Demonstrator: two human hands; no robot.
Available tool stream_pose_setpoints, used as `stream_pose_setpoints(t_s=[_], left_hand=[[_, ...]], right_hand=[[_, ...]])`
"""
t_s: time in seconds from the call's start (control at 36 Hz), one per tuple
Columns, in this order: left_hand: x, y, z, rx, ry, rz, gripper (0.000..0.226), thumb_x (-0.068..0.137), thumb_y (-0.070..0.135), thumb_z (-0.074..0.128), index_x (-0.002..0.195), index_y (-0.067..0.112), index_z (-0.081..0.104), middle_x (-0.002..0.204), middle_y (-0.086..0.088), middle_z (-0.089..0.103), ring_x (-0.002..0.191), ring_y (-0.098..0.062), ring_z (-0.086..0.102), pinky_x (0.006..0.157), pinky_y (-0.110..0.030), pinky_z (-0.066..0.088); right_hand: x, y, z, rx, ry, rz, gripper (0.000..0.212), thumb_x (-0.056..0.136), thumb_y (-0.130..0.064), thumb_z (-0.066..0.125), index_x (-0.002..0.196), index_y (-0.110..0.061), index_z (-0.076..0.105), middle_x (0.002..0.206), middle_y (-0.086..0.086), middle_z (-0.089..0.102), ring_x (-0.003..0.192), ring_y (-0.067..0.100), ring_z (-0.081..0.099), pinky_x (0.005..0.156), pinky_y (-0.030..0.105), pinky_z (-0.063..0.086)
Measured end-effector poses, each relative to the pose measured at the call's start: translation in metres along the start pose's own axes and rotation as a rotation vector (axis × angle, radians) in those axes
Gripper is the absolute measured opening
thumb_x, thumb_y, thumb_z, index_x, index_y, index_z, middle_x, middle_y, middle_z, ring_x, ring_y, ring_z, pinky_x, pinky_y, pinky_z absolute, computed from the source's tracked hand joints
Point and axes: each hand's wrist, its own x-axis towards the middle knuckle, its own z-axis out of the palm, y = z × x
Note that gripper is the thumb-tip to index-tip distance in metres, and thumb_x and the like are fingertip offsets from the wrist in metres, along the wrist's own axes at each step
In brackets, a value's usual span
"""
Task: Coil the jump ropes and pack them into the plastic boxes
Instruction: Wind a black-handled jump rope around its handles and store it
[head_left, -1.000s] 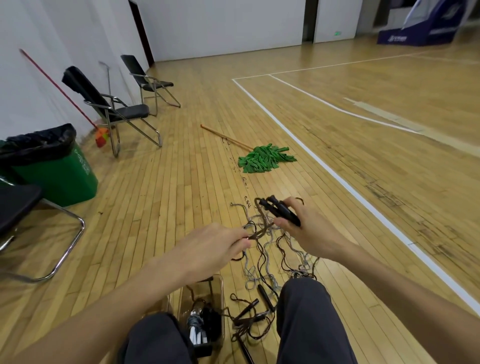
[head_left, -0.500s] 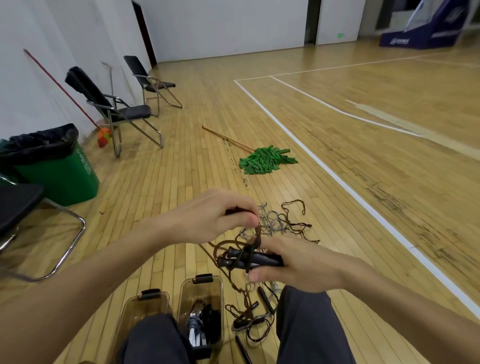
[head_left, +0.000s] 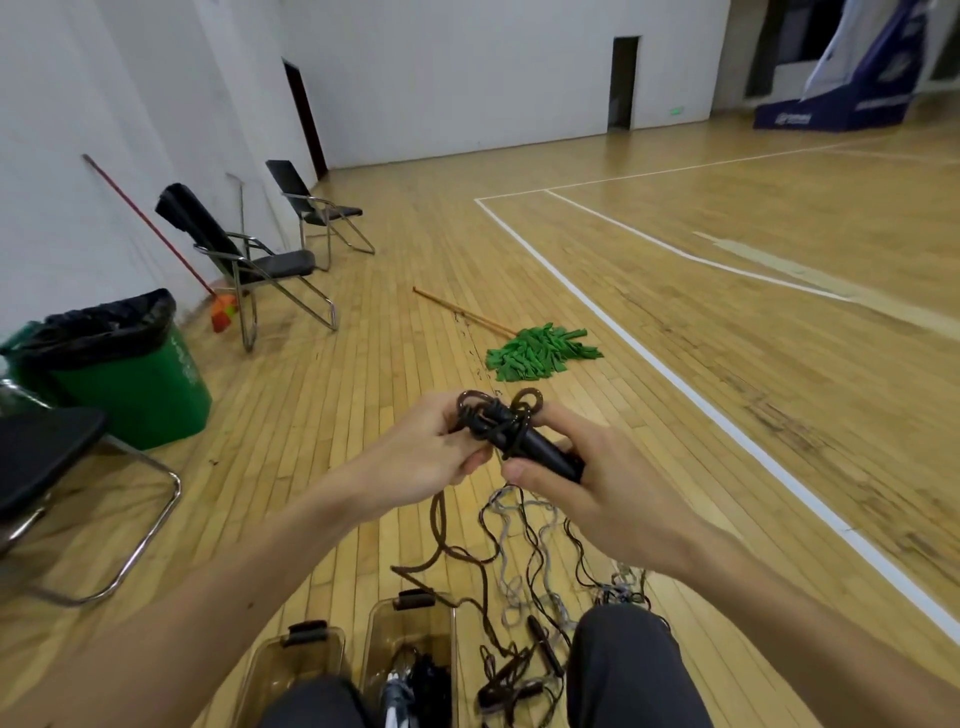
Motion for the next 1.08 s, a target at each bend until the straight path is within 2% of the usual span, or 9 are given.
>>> stream_pose_setpoints(t_s=[0.14, 0.22, 0.36, 0.58, 0.72, 0.83, 0.89, 0.97, 1.08], left_hand=[[0.003, -0.001, -0.001, 0.117, 0.052, 0.006, 0.025, 0.105, 0.016, 0.046, 0.093, 0.006, 0.067, 0.054, 0.009, 0.049, 0.052, -0.009, 0.039, 0.052, -0.022, 0.034], [0.006, -0.005, 0.0, 0.207, 0.092, 0.0, 0.027, 0.104, 0.02, 0.048, 0.092, 0.005, 0.068, 0.054, 0.009, 0.05, 0.052, -0.01, 0.042, 0.056, -0.029, 0.037], [0.008, -0.015, 0.004, 0.244, 0.055, -0.073, 0.026, 0.103, 0.027, 0.05, 0.096, 0.012, 0.07, 0.056, 0.008, 0.053, 0.055, -0.011, 0.046, 0.061, -0.032, 0.041], [0.004, -0.02, 0.014, -0.05, -0.007, -0.111, 0.023, 0.106, 0.024, 0.041, 0.112, 0.026, 0.064, 0.06, 0.001, 0.054, 0.053, -0.012, 0.044, 0.05, -0.024, 0.035], [-0.004, -0.029, 0.025, -0.172, -0.084, -0.153, 0.026, 0.107, 0.029, 0.04, 0.118, 0.016, 0.06, 0.063, 0.0, 0.051, 0.057, -0.015, 0.052, 0.073, -0.03, 0.058], [-0.012, -0.048, 0.038, -0.155, -0.097, -0.259, 0.028, 0.106, 0.029, 0.042, 0.104, 0.007, 0.059, 0.061, 0.007, 0.037, 0.053, -0.01, 0.037, 0.056, -0.024, 0.044], [-0.015, -0.053, 0.041, -0.021, -0.056, -0.229, 0.03, 0.106, 0.033, 0.04, 0.099, 0.012, 0.06, 0.06, 0.008, 0.037, 0.052, -0.01, 0.035, 0.052, -0.026, 0.036], [-0.018, -0.056, 0.045, 0.351, -0.033, -0.115, 0.03, 0.106, 0.039, 0.037, 0.096, 0.023, 0.061, 0.074, -0.002, 0.059, 0.064, -0.02, 0.053, 0.062, -0.037, 0.046], [-0.022, -0.05, 0.043, 0.59, -0.065, -0.058, 0.03, 0.106, 0.043, 0.033, 0.092, 0.023, 0.05, 0.075, 0.005, 0.055, 0.06, -0.01, 0.048, 0.054, -0.02, 0.038]], right_hand=[[0.002, 0.006, 0.006, -0.054, 0.074, 0.05, 0.025, 0.092, -0.057, 0.057, 0.11, -0.041, 0.051, 0.072, 0.003, 0.068, 0.049, 0.007, 0.047, 0.049, 0.018, 0.036], [0.004, 0.009, 0.009, -0.066, 0.113, 0.079, 0.032, 0.091, -0.056, 0.058, 0.113, -0.044, 0.039, 0.071, 0.006, 0.068, 0.046, 0.007, 0.046, 0.048, 0.02, 0.038], [0.005, 0.014, 0.01, -0.086, 0.073, 0.107, 0.058, 0.095, -0.047, 0.062, 0.139, -0.047, 0.025, 0.073, 0.009, 0.069, 0.048, 0.008, 0.045, 0.052, 0.018, 0.039], [0.009, 0.022, 0.008, -0.099, 0.017, 0.119, 0.045, 0.096, -0.048, 0.061, 0.133, -0.046, 0.036, 0.074, 0.007, 0.067, 0.049, 0.007, 0.045, 0.052, 0.017, 0.038], [0.017, 0.027, 0.004, -0.039, 0.134, 0.149, 0.046, 0.09, -0.05, 0.061, 0.13, -0.039, 0.042, 0.08, 0.0, 0.073, 0.047, 0.009, 0.053, 0.047, 0.025, 0.045], [0.022, 0.039, -0.01, -0.06, 0.233, 0.269, 0.042, 0.094, -0.041, 0.063, 0.131, -0.031, 0.047, 0.085, -0.004, 0.071, 0.055, 0.009, 0.057, 0.053, 0.023, 0.046], [0.022, 0.047, -0.011, -0.162, 0.214, 0.307, 0.042, 0.094, -0.042, 0.063, 0.132, -0.03, 0.05, 0.094, -0.008, 0.071, 0.058, 0.001, 0.058, 0.056, 0.019, 0.042], [0.021, 0.058, -0.006, -0.274, 0.186, 0.338, 0.038, 0.095, -0.042, 0.063, 0.128, -0.026, 0.055, 0.097, -0.009, 0.067, 0.062, -0.004, 0.055, 0.057, 0.017, 0.038], [0.024, 0.067, -0.001, -0.36, 0.123, 0.361, 0.036, 0.097, -0.041, 0.062, 0.128, -0.025, 0.058, 0.09, -0.015, 0.062, 0.062, -0.003, 0.054, 0.051, 0.012, 0.034]])
